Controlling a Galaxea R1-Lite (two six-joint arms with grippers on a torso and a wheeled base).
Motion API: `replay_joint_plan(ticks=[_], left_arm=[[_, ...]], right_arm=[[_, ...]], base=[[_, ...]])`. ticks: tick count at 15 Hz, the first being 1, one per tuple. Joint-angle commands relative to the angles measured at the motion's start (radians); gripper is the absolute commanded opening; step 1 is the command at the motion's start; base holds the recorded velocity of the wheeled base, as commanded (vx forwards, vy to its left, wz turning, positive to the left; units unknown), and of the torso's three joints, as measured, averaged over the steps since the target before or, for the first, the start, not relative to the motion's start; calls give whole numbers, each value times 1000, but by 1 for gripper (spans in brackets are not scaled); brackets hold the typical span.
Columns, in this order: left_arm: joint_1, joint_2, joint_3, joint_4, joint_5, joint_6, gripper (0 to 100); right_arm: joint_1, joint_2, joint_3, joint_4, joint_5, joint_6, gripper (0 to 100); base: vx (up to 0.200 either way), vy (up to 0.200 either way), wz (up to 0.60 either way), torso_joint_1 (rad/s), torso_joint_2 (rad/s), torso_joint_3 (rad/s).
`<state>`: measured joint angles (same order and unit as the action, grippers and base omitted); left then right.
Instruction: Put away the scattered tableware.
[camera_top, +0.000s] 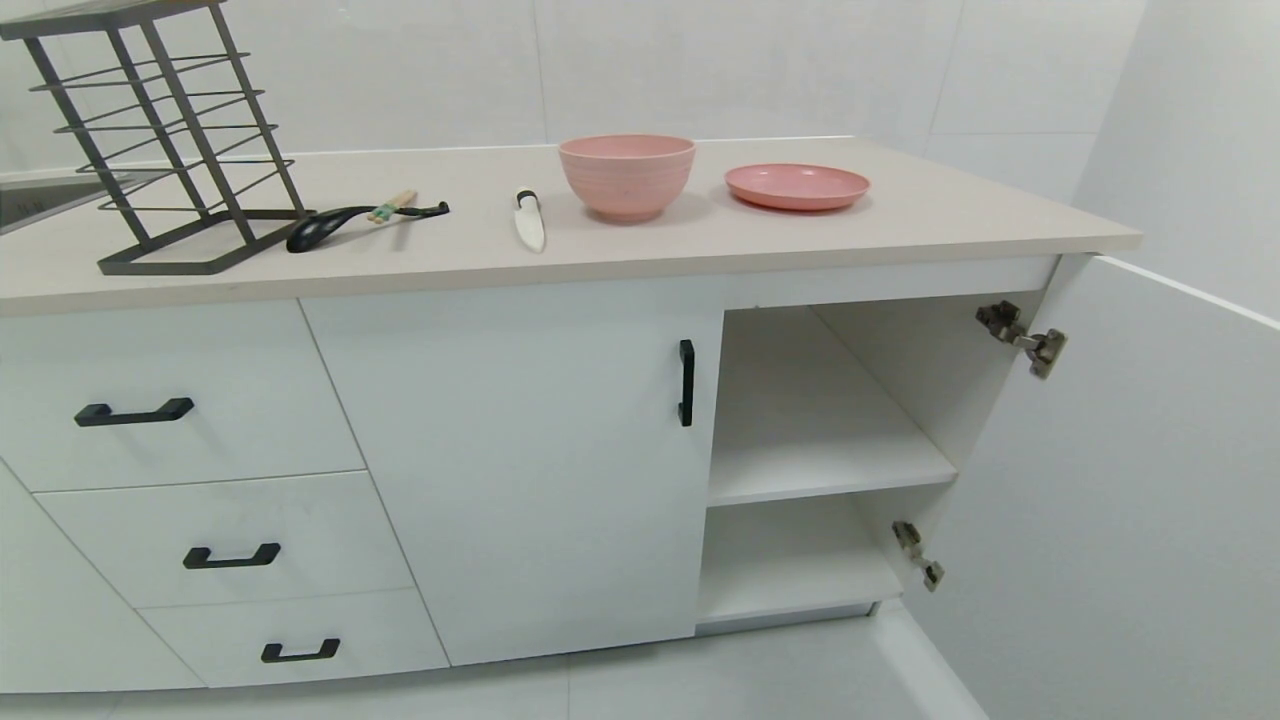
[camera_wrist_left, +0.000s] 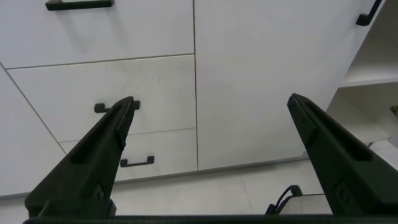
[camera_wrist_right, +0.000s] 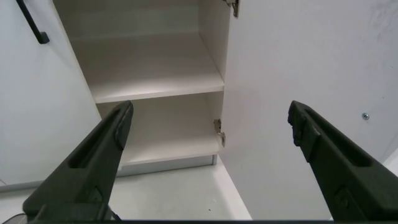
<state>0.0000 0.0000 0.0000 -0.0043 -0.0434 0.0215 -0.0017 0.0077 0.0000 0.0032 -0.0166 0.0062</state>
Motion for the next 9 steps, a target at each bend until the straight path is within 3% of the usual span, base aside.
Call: replay_joint_plan(ticks=[1,4,9], left_arm=[[0,0,0,0,2,0,100],[0,0,0,0,7,0,100],[0,0,0,-2,11,-15,100]], right_arm=[[0,3,0,0,0,0,100],[0,3,0,0,0,0,100],[0,3,0,1,0,0,100]], base=[[0,0,0,0,0,0],[0,-200,0,2,4,2],[0,0,0,0,0,0]])
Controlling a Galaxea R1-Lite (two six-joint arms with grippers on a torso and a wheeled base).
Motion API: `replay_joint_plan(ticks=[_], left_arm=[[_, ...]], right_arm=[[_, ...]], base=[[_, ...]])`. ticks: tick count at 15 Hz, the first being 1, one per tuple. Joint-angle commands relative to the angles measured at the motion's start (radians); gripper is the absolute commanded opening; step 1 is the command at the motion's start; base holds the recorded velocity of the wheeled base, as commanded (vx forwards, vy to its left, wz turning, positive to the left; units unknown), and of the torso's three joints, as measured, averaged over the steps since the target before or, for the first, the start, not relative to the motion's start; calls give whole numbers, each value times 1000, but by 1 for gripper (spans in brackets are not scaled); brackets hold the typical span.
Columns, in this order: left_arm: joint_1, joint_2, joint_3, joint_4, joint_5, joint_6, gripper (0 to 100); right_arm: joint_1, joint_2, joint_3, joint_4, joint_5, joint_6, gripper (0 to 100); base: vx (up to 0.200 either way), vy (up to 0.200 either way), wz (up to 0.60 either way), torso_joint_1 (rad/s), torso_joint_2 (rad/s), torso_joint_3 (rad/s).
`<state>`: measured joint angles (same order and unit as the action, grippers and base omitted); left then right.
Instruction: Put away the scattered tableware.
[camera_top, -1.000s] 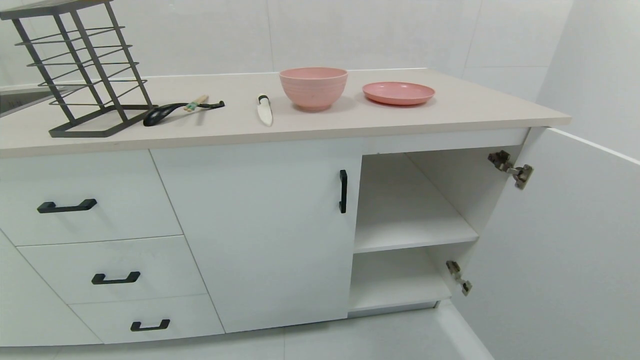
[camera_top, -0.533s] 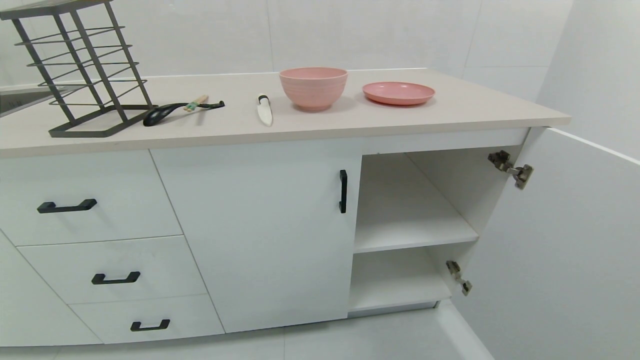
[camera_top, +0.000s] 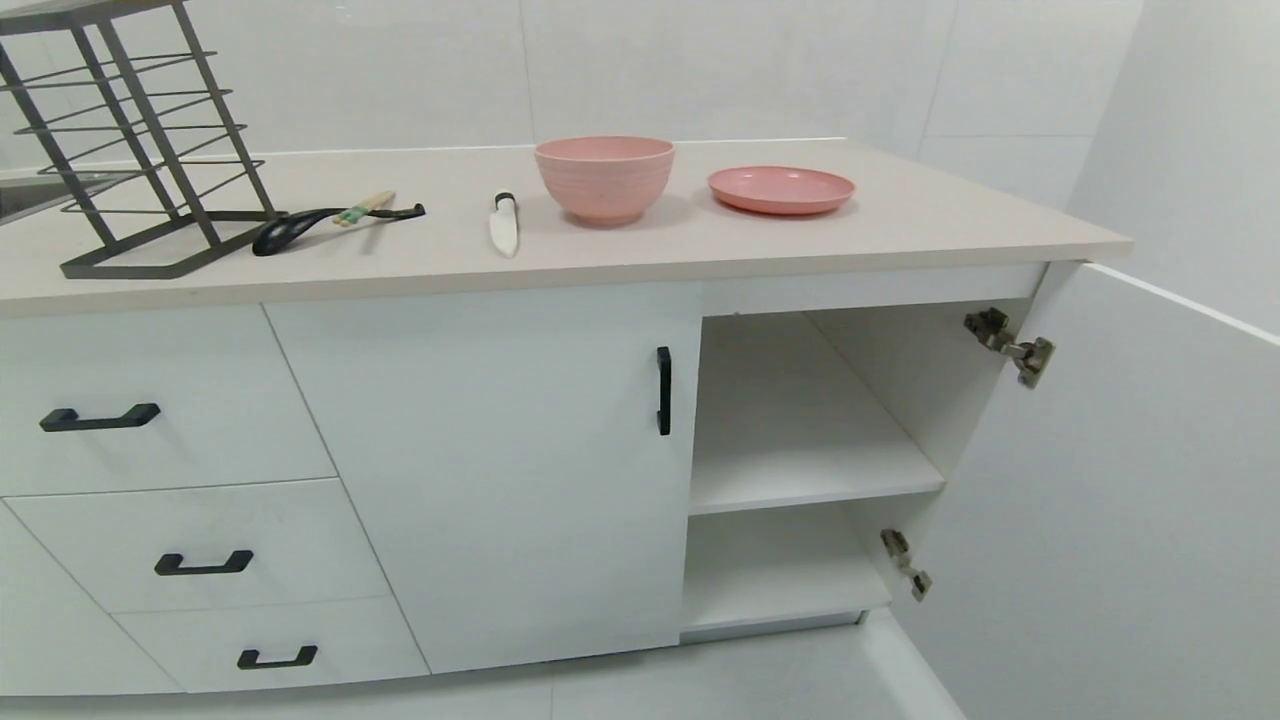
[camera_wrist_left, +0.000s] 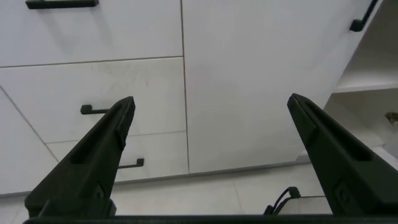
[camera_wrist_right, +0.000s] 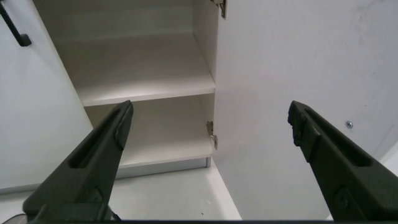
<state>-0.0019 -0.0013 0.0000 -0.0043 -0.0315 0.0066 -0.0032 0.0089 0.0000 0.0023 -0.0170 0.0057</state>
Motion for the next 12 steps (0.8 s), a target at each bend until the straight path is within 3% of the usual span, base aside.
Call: replay_joint_plan(ticks=[1,7,12], left_arm=[[2,1,0,-2,7,-13,100],[2,1,0,-2,8,-10,100],[2,1,0,-2,12,-16,100]], right_arm=[[2,2,0,1,0,0,100],[2,2,0,1,0,0,100],[2,2,0,1,0,0,100]], base=[[0,0,0,0,0,0],[200,0,0,2,2,2],[0,0,0,0,0,0]])
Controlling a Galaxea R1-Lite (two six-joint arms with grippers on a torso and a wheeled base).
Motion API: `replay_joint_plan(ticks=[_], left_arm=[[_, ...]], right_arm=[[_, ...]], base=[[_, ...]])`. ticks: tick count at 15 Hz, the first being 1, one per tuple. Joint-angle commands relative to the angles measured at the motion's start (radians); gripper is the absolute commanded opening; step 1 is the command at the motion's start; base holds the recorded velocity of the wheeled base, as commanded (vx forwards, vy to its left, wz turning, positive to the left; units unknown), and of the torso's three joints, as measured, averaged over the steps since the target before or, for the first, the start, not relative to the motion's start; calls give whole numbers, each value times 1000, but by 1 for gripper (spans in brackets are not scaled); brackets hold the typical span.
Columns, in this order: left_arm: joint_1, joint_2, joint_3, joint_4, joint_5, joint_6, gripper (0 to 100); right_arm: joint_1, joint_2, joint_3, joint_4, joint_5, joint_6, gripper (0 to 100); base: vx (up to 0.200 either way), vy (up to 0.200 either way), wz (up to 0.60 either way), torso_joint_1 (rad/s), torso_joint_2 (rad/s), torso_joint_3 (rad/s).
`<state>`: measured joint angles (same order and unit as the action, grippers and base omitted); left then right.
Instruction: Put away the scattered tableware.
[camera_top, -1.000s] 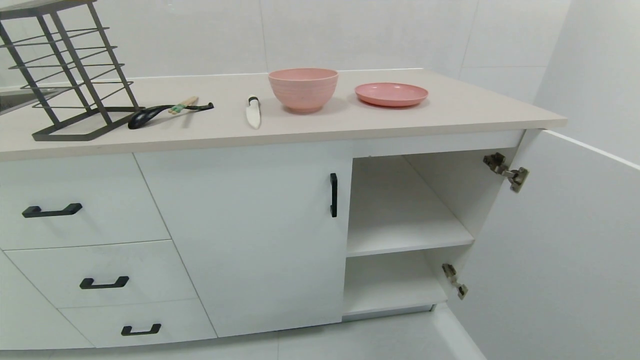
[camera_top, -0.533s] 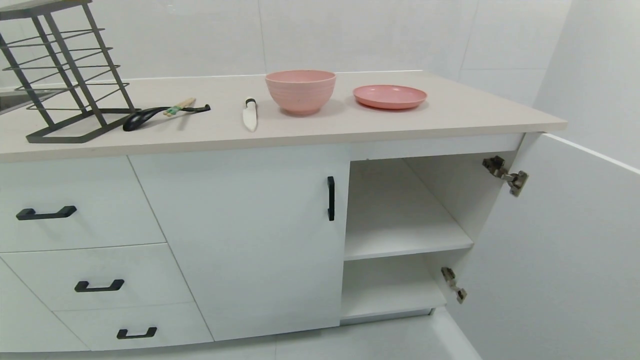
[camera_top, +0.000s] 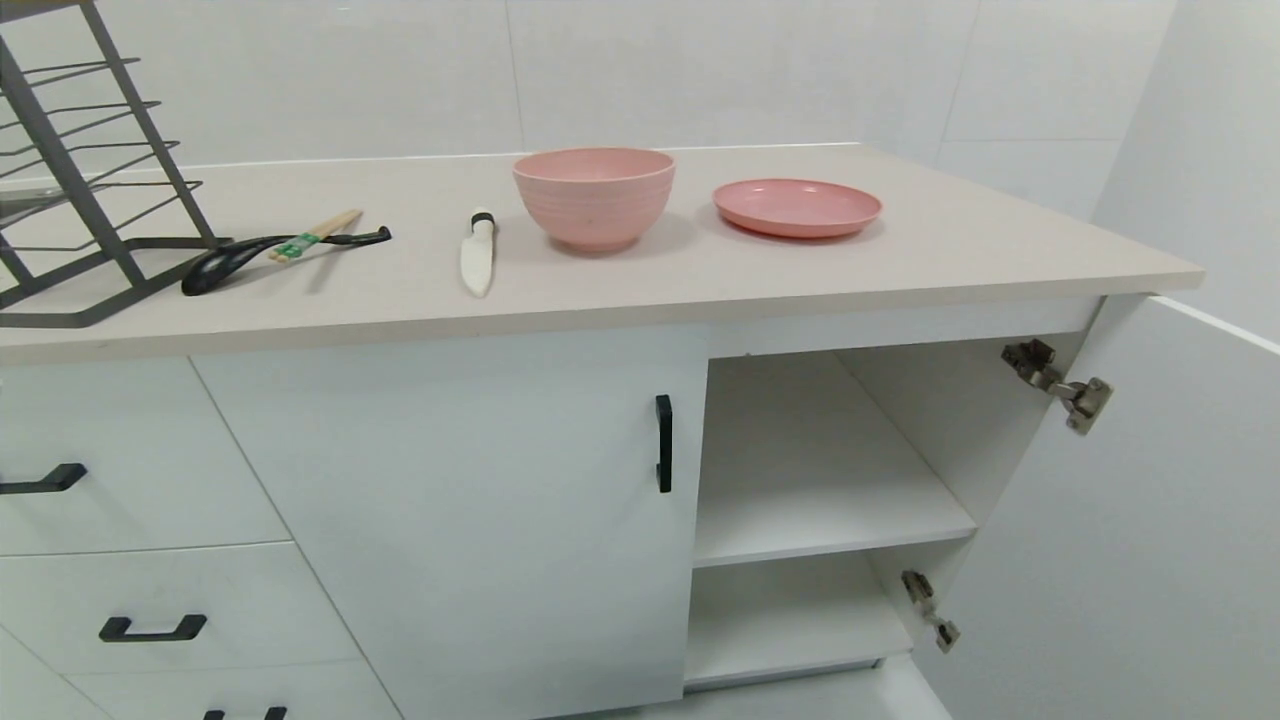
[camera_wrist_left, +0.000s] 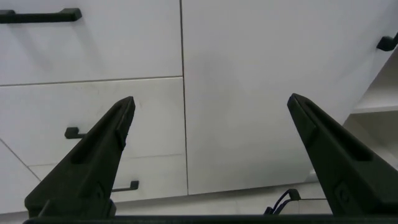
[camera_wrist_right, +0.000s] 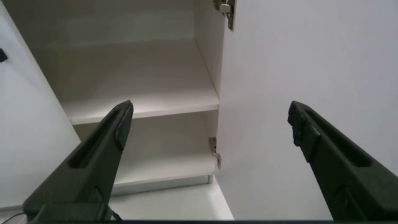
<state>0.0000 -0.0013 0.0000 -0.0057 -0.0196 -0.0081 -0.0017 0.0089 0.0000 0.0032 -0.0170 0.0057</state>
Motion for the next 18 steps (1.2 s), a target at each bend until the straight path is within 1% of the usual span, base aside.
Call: replay_joint_plan(ticks=[1,2,5,7,9,14,15,18], left_arm=[[0,1,0,0,-2,5,100],[0,1,0,1,-2,13,100],[0,1,0,0,0,7,100],[0,1,0,1,-2,14,100],[0,1,0,1,-2,13,100],[0,1,0,1,0,10,100],[0,1,0,1,0,10,100],[0,1,0,0,0,10,100]], right_arm=[[0,2,0,0,0,0,100],[0,2,0,0,0,0,100],[0,2,0,0,0,0,100],[0,2,0,0,0,0,100],[0,3,0,0,0,-1,100],[0,2,0,1,0,0,100],[0,3,0,0,0,0,100],[0,2,0,0,0,0,100]], base=[[200,200,0,-12,2,7],[200,0,0,-2,-2,12],[0,0,0,0,0,0],[0,0,0,0,0,0],[0,0,0,0,0,0],[0,0,0,207,-107,-90],[0,0,0,266,-373,-198],[0,0,0,201,-678,-217]])
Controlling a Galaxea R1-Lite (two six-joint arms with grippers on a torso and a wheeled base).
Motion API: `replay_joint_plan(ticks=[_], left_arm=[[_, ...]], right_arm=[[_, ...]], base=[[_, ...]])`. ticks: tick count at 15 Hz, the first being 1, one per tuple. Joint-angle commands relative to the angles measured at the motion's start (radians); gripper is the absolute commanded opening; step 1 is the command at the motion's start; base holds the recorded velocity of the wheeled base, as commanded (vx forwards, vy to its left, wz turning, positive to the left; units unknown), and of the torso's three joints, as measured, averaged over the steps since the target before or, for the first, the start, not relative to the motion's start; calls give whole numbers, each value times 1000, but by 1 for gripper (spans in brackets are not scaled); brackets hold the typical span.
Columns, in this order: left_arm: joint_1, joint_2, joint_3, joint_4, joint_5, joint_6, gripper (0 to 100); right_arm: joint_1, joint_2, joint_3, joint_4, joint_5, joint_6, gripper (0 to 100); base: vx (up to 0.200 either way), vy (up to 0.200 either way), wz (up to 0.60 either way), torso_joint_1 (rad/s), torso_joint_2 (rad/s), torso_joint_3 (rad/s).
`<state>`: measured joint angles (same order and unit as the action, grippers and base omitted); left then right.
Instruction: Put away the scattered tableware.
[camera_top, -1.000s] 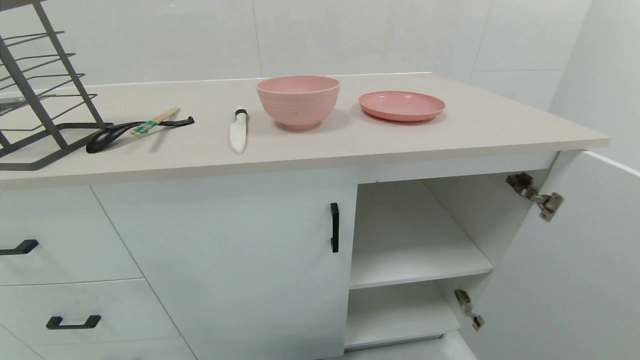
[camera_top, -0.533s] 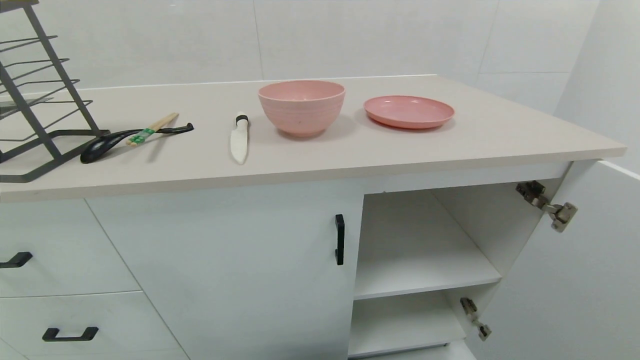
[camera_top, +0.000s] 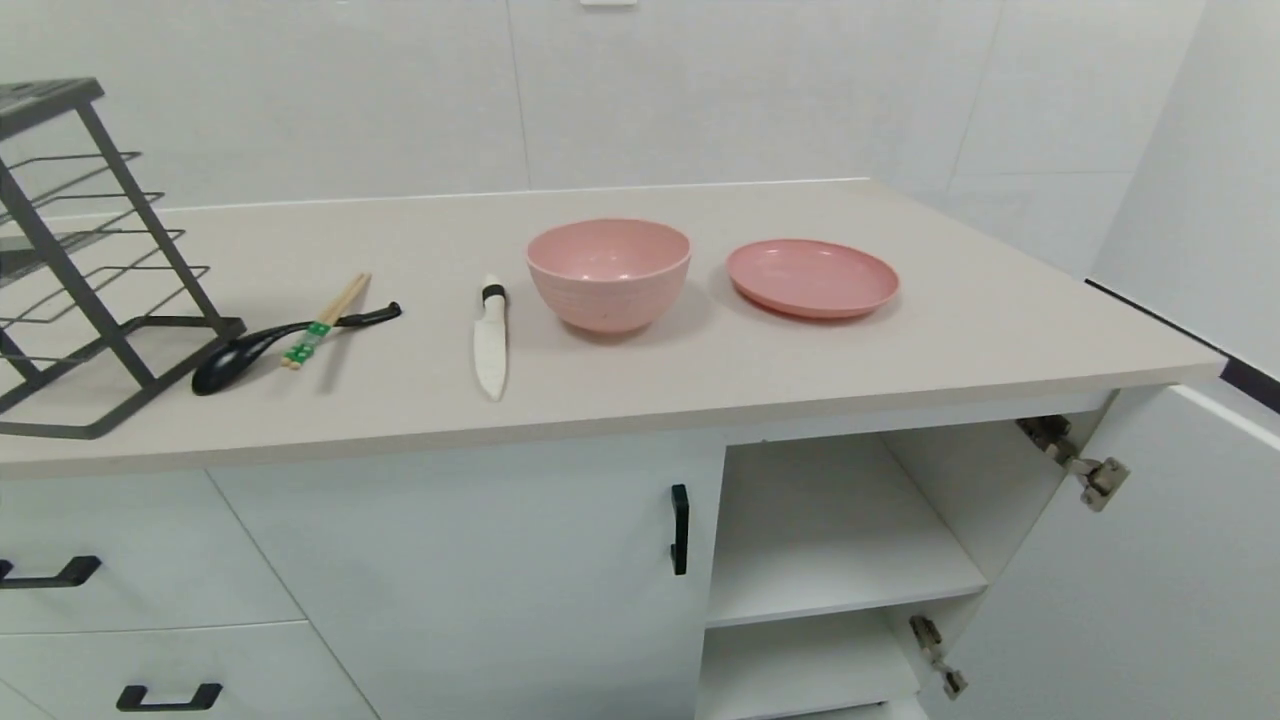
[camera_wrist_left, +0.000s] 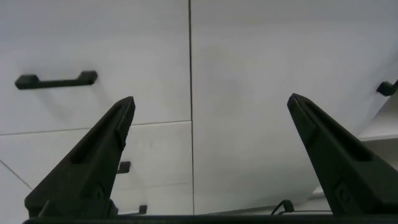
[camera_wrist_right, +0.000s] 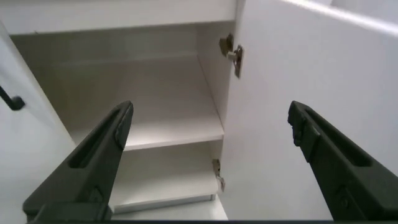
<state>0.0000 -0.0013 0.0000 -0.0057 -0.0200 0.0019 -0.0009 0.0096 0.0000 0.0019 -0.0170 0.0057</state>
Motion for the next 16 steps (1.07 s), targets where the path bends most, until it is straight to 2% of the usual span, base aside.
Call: replay_joint_plan(ticks=[1,4,7,11,16], left_arm=[[0,1,0,1,0,0,100],[0,1,0,1,0,0,100],[0,1,0,1,0,0,100],[0,1,0,1,0,1,100],[0,1,0,1,0,0,100]], right_arm=[[-1,1,0,3,0,0,100],[-1,3,0,1,0,0,100],[-1,1,0,1,0,0,100],[-1,1,0,1,0,0,100],[-1,1,0,3,0,0,100]], base=[[0,0,0,212,-569,-203],[0,0,0,229,-491,-219],[0,0,0,92,-479,-221],[0,0,0,375,-487,-234],[0,0,0,285,-515,-249]])
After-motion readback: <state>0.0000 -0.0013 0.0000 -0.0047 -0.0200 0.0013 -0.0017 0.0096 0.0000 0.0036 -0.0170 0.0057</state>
